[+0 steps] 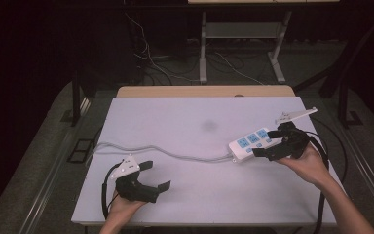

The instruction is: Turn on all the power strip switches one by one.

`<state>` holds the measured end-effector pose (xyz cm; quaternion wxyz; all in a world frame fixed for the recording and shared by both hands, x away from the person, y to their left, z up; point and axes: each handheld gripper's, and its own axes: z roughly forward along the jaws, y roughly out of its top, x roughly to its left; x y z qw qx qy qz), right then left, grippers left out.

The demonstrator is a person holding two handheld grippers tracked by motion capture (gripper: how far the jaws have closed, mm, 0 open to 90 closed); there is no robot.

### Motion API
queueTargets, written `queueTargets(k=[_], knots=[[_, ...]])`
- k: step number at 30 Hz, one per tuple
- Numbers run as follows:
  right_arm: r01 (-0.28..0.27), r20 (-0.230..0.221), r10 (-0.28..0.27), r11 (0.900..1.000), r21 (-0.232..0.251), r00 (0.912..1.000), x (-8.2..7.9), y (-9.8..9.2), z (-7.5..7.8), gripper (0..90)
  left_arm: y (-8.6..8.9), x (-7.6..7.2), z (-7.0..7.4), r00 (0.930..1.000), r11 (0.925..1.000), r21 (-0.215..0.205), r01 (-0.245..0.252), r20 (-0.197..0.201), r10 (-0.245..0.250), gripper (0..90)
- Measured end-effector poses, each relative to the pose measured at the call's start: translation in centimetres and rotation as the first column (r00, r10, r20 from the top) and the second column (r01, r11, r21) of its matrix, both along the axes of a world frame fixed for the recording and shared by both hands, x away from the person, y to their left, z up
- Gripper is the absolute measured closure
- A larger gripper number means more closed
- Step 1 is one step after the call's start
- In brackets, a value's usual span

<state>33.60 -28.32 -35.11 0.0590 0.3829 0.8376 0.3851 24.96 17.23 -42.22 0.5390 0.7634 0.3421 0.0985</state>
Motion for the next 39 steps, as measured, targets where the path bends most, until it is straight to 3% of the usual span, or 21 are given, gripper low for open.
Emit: queueTargets(k=[3, 4, 5, 7, 8, 11, 15, 22, 39], knots=[[-0.017, 0.0, 0.017, 1.0, 0.004, 0.9999, 0.5, -0.3, 0.0, 11.9, 0.0, 0.0, 0.0, 1.0, 1.0, -0.002, -0.003, 0.003, 0.003, 0.0], [-0.018, -0.008, 0.018, 1.0, 0.017, 0.9998, 0.8, -0.5, 0.0, 19.4, 0.1, 0.0, 0.0, 1.0, 1.0, -0.003, -0.004, 0.003, 0.004, 0.0], [-0.018, -0.008, 0.018, 1.0, 0.017, 0.9998, 0.8, -0.5, 0.0, 19.4, 0.1, 0.0, 0.0, 1.0, 1.0, -0.003, -0.004, 0.005, 0.004, 0.0], [-0.031, -0.023, 0.031, 0.999, 0.012, 0.9993, 1.4, -0.7, -0.2, 31.5, 0.1, 0.0, 0.0, 1.0, 1.0, -0.002, -0.004, 0.006, 0.004, 0.0], [-0.031, -0.023, 0.031, 0.999, 0.012, 0.9993, 1.4, -0.7, -0.2, 31.5, 0.1, 0.0, 0.0, 1.0, 1.0, -0.003, -0.004, 0.007, 0.004, 0.0], [-0.053, -0.058, 0.054, 0.998, 0.021, 0.9968, 2.1, -0.7, -0.8, 44.2, 0.1, 0.0, 0.0, 0.9999, 1.0, 0.0, -0.004, 0.01, 0.004, 0.0], [-0.043, -0.071, 0.043, 0.999, 0.009, 0.9965, 2.6, -0.6, -1.2, 53.4, 0.1, 0.0, 0.0, 0.9999, 1.0, -0.001, -0.006, 0.015, 0.006, 0.0], [-0.036, -0.104, 0.035, 0.999, -0.009, 0.994, 3.4, -0.7, -2.0, 89.7, 0.2, 0.0, 0.0, 0.9998, 1.0, 0.003, -0.008, 0.02, 0.007, 0.0], [-0.038, -0.12, 0.029, 0.997, -0.069, 0.9924, 4.5, 0.8, -3.8, 90.0, 0.4, -0.1, 0.1, 0.9997, 0.9999, 0.005, -0.011, 0.024, 0.011, 0.0]])
